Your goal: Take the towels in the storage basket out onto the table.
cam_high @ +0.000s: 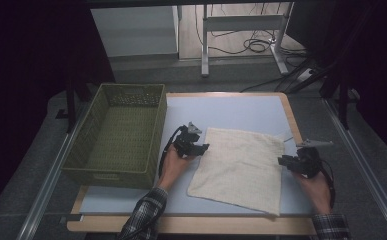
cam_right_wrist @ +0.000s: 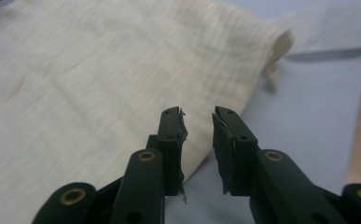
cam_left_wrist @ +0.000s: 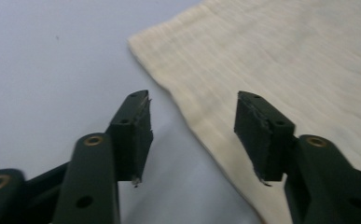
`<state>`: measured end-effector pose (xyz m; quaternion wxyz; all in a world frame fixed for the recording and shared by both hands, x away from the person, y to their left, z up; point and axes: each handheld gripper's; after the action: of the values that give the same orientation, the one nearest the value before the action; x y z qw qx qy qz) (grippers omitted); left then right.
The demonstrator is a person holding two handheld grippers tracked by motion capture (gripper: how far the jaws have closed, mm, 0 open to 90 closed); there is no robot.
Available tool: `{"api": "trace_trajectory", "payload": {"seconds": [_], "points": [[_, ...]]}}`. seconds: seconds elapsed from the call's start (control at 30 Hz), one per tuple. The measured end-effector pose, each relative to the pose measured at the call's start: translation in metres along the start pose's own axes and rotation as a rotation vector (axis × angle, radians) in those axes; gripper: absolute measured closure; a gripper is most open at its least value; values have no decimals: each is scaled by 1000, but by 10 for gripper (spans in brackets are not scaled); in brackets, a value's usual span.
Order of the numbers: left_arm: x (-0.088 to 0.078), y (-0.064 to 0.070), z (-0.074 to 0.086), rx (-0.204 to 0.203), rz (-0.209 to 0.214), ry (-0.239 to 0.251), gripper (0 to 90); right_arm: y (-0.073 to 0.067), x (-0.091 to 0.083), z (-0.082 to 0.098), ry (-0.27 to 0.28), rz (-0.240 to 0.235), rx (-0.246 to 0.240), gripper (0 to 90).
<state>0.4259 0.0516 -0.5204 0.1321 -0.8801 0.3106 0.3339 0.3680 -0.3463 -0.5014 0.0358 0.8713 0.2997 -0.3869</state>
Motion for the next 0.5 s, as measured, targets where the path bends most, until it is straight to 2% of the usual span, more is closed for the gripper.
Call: {"api": "trace_trajectory", "payload": {"seconds": [0.07, 0.17, 0.2, 0.3, 0.5], "points": [[7, -6, -7, 7, -19, -3, 495, 7, 1, -8, 8, 16, -2, 746], [12, -11, -13, 1, -26, 2, 528, 13, 3, -14, 14, 29, 1, 753], [16, -16, -19, 3, -37, 5, 537, 20, 4, -21, 24, 39, 2, 755], [21, -22, -27, -1, -54, 12, 567, 29, 9, -29, 32, 60, 9, 760], [36, -29, -37, 3, -54, -4, 584, 44, 16, -44, 52, 92, 28, 758]]}}
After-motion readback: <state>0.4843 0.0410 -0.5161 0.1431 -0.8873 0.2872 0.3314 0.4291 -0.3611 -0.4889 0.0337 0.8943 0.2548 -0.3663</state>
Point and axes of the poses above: each handheld gripper's, and its own axes: x roughly forward along the jaws, z roughly out of its underside, y roughly to its right, and after that the axes turned 5 degrees about -z, right-handed
